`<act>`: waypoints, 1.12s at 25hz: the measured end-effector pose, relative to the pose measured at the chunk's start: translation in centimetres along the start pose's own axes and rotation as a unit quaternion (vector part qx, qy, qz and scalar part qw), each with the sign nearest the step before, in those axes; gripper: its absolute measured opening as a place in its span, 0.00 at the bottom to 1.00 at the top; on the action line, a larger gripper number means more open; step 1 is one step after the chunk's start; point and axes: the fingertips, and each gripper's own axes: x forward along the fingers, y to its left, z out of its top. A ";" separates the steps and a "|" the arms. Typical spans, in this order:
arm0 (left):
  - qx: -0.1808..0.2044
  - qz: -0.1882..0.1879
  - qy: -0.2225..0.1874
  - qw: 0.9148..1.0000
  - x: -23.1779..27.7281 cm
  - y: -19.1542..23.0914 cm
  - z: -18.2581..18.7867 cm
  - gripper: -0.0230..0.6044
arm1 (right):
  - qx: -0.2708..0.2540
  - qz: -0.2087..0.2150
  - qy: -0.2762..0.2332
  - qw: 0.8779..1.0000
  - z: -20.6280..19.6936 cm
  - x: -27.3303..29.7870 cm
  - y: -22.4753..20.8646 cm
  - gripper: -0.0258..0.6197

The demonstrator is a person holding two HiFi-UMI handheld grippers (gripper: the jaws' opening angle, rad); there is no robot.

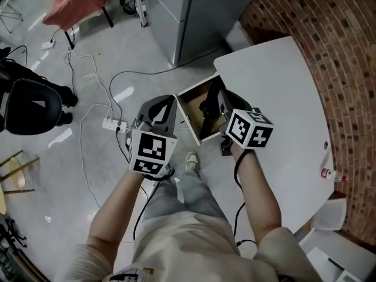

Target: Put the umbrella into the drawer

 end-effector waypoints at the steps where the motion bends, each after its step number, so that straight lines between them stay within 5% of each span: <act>1: 0.005 0.004 -0.008 1.000 -0.6 0.2 1.2 0.05 | -0.016 0.008 -0.015 1.000 1.6 -1.0 1.0 0.05; 11: 0.021 0.052 -0.084 0.995 -7.4 2.7 10.2 0.05 | -0.142 0.077 -0.141 0.977 12.1 -12.0 10.7 0.05; 17: 0.033 0.058 -0.110 0.992 -11.9 2.9 14.4 0.05 | -0.209 0.110 -0.202 0.950 15.8 -18.0 15.5 0.05; 23: 0.059 0.071 -0.184 0.979 -17.1 2.3 20.1 0.05 | -0.264 0.125 -0.251 0.923 19.1 -23.4 18.8 0.05; 28: 0.090 0.089 -0.202 0.971 -20.6 1.4 22.2 0.05 | -0.274 0.145 -0.280 0.908 20.3 -26.6 21.1 0.05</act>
